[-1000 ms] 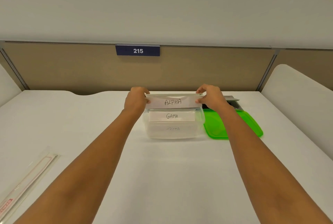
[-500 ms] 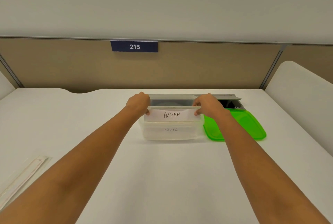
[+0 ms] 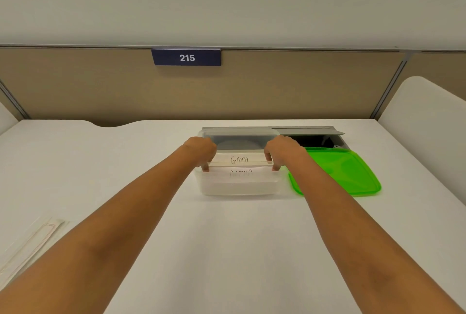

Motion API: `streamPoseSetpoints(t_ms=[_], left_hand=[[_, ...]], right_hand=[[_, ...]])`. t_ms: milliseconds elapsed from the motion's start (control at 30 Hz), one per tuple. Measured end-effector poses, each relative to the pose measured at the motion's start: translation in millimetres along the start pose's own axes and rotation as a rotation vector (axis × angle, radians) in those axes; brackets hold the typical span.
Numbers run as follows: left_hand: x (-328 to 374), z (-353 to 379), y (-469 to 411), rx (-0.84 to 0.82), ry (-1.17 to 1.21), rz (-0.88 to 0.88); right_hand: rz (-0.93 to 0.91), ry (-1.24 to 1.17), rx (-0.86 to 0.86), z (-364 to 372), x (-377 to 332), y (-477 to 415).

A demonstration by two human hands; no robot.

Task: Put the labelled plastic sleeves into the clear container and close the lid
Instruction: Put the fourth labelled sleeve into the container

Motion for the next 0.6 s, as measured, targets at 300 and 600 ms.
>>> streamPoseSetpoints(t_ms=[300, 600], left_hand=[[4.4, 13.3, -14.7, 0.017, -0.214, 0.092], [15.2, 0.1, -16.3, 0.105, -0.158, 0.075]], right_hand=[[-0.009, 0.055, -0.035, 16.6, -7.6, -10.2], [-0.033, -0.038, -0.046, 14.9, -9.5, -12.3]])
Point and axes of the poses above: each hand's wrist, its own y-axis away from the middle knuckle, its own z-axis out of the palm, x = y × z, the point moved 6 cm from there along -y, towards the middle knuckle, and after that the axes turned 3 degrees about z, right-handed, at the moved point
